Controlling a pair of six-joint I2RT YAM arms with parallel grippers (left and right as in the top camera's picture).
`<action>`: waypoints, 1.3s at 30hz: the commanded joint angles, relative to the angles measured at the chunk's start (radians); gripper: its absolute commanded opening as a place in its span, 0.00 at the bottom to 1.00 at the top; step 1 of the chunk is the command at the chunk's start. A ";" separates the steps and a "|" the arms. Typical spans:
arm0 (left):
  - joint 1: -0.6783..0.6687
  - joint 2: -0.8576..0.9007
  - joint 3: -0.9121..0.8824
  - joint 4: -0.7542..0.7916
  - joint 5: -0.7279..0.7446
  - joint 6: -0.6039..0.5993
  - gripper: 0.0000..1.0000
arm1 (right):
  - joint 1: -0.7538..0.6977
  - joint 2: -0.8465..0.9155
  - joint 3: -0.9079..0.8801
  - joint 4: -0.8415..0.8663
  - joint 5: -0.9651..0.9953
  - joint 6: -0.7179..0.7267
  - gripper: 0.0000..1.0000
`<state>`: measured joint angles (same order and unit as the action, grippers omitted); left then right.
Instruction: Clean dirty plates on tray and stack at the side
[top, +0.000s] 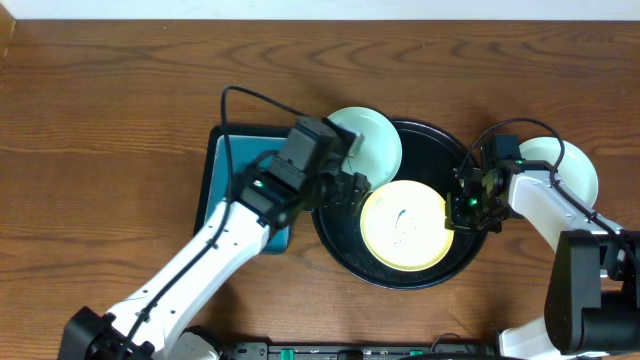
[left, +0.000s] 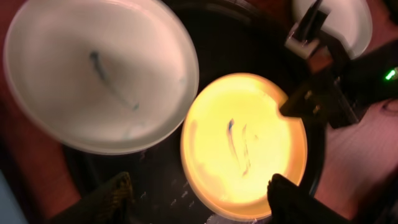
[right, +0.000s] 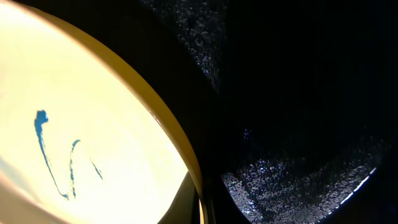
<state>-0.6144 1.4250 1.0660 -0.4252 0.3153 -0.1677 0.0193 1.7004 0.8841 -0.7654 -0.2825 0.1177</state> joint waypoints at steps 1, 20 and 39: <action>-0.061 0.035 -0.001 0.049 -0.160 -0.140 0.66 | 0.022 0.030 -0.026 -0.002 0.039 0.009 0.01; -0.130 0.220 0.197 -0.105 -0.182 -0.168 0.27 | 0.022 0.030 -0.026 -0.005 0.039 0.008 0.01; 0.290 0.172 0.172 -0.416 -0.435 -0.152 0.65 | 0.022 0.030 -0.026 -0.011 0.039 0.008 0.01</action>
<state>-0.3988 1.6104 1.2549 -0.8314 -0.1722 -0.3248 0.0212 1.7004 0.8825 -0.7765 -0.2890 0.1181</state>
